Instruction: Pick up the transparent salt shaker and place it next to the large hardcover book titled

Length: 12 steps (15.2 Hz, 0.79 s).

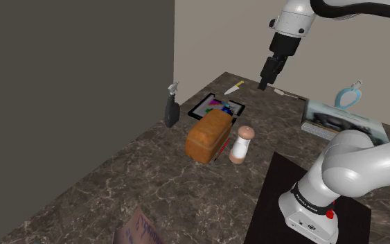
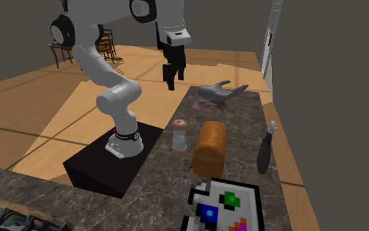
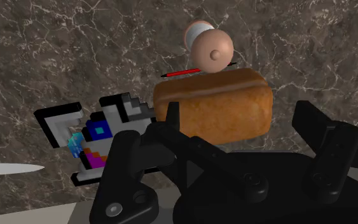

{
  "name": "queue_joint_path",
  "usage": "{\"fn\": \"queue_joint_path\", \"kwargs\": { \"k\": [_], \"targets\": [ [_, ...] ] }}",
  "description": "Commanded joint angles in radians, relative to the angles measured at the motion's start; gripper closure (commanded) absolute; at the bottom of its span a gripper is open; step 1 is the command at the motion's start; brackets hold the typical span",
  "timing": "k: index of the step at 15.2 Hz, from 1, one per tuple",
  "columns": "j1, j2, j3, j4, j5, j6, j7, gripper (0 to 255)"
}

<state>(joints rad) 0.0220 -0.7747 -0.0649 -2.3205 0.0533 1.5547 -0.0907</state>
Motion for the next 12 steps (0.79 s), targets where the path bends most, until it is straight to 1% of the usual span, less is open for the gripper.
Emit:
{"fn": "queue_joint_path", "kwargs": {
  "k": [1, 7, 12],
  "targets": [
    [0.000, 0.000, 0.000, 0.000, 0.000, 0.000, 0.000, 0],
    [0.006, -0.044, -0.018, -0.226, 0.017, 0.167, -0.037, 0],
    [0.014, -0.046, -0.034, -0.392, 0.035, 0.318, -0.072, 0]
  ]
}}
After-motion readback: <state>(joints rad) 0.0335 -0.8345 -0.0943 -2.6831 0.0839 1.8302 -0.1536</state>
